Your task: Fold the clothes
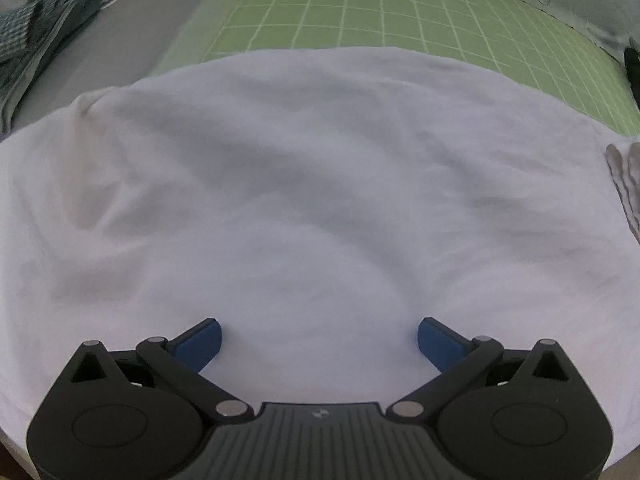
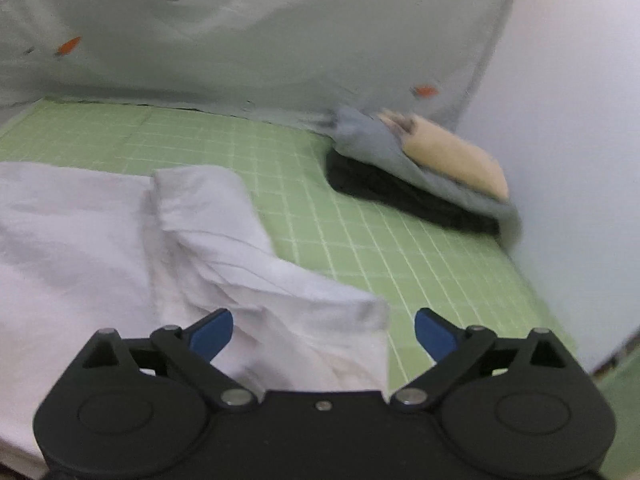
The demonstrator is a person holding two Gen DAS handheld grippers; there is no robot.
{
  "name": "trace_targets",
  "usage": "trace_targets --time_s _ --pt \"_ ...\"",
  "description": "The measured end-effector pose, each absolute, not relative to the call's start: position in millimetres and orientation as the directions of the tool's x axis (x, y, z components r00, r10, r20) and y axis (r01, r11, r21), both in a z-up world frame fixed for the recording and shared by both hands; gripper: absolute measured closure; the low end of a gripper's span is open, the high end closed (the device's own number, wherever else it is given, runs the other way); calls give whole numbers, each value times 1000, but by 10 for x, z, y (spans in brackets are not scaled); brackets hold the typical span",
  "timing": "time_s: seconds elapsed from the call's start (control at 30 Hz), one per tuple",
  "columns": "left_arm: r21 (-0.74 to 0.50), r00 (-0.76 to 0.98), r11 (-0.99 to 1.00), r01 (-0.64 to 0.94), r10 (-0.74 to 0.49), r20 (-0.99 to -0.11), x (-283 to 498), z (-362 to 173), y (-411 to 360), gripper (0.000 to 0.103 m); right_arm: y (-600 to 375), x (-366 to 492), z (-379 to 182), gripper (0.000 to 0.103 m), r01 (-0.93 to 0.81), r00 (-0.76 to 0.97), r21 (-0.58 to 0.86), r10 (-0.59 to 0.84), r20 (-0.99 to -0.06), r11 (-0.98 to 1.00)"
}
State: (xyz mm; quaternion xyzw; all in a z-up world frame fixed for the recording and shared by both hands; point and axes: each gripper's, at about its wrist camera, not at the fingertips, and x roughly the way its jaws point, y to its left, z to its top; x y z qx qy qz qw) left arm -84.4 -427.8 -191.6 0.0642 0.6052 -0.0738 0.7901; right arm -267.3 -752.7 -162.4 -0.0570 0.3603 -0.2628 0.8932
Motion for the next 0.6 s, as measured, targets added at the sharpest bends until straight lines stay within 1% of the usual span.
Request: trace_targets --time_s 0.13,0.2,0.23,0.27,0.3,0.37,0.4,0.43,0.47,0.53,0.6 --pt "16 261 984 176 -31 -965 -897 -1925 -4286 0 -7772 -2708 -1699 4 453 602 -183 -451 -659 872" --pt "17 263 985 169 -28 -964 -901 -1927 -4292 0 -7891 -2700 -1755 10 462 602 -77 -376 -705 884" --pt "18 263 986 166 -27 -964 -904 -1927 -4293 0 -7947 -2704 -1777 24 471 606 -12 -334 -722 882" --pt "18 264 986 165 -26 -964 -906 -1929 -4300 0 -7982 -2733 -1783 33 483 623 57 -298 -723 874" --pt "18 266 986 165 -26 -964 -906 -1933 -4315 0 -7976 -2779 -1774 37 491 641 94 -287 -712 866" --pt "17 271 986 166 -29 -962 -935 -1926 -4300 0 -7905 -2861 -1730 53 484 673 107 -291 -680 869" --pt "15 274 986 167 -31 -961 -954 -1920 -4285 0 -7848 -2903 -1706 57 470 688 102 -291 -665 877" --pt "15 275 985 169 -33 -961 -967 -1917 -4279 0 -7782 -2942 -1681 74 447 701 98 -280 -656 889" --pt "15 275 985 172 -33 -961 -972 -1916 -4281 0 -7714 -2977 -1658 83 422 712 92 -267 -649 902" --pt "16 271 984 180 -34 -962 -979 -1914 -4285 0 -7549 -3020 -1636 85 349 726 63 -227 -649 935" --pt "17 263 981 191 -35 -964 -967 -1914 -4298 0 -7361 -3030 -1653 86 275 718 13 -197 -668 961"
